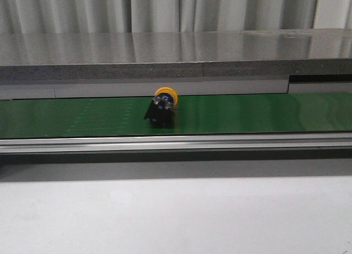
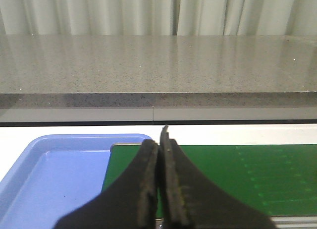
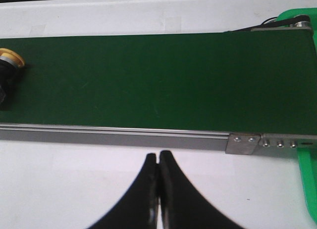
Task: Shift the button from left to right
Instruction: 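Lower the right gripper toward the button riding along the belt, then close the right gripper on the button and lift it off the belt, then carry the button with the right gripper over the green tray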
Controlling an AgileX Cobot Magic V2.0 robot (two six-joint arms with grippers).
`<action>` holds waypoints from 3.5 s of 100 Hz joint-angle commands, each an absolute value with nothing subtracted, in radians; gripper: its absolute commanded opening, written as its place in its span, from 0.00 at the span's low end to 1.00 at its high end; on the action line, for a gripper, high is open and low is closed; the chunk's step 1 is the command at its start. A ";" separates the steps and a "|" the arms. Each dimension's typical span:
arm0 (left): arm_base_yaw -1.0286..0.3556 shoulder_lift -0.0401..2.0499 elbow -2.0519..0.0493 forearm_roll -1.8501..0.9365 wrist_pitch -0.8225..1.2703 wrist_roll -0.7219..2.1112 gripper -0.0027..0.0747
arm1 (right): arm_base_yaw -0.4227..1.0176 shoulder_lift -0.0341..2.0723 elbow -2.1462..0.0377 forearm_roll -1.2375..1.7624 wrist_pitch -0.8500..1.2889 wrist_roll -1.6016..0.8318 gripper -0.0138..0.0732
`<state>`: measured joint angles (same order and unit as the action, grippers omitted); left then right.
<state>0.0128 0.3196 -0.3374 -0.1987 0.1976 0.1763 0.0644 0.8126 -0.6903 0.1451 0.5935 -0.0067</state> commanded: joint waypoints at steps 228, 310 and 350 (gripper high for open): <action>0.005 0.326 -0.365 -0.210 0.113 0.177 0.01 | 0.272 1.671 -1.195 0.275 0.534 -0.026 0.42; 0.005 0.326 -0.365 -0.210 0.113 0.177 0.01 | 0.152 1.572 -1.267 0.168 0.676 -0.026 0.41; 0.005 0.326 -0.365 -0.210 0.113 0.177 0.01 | -0.116 1.567 -1.427 0.128 0.816 -0.206 0.41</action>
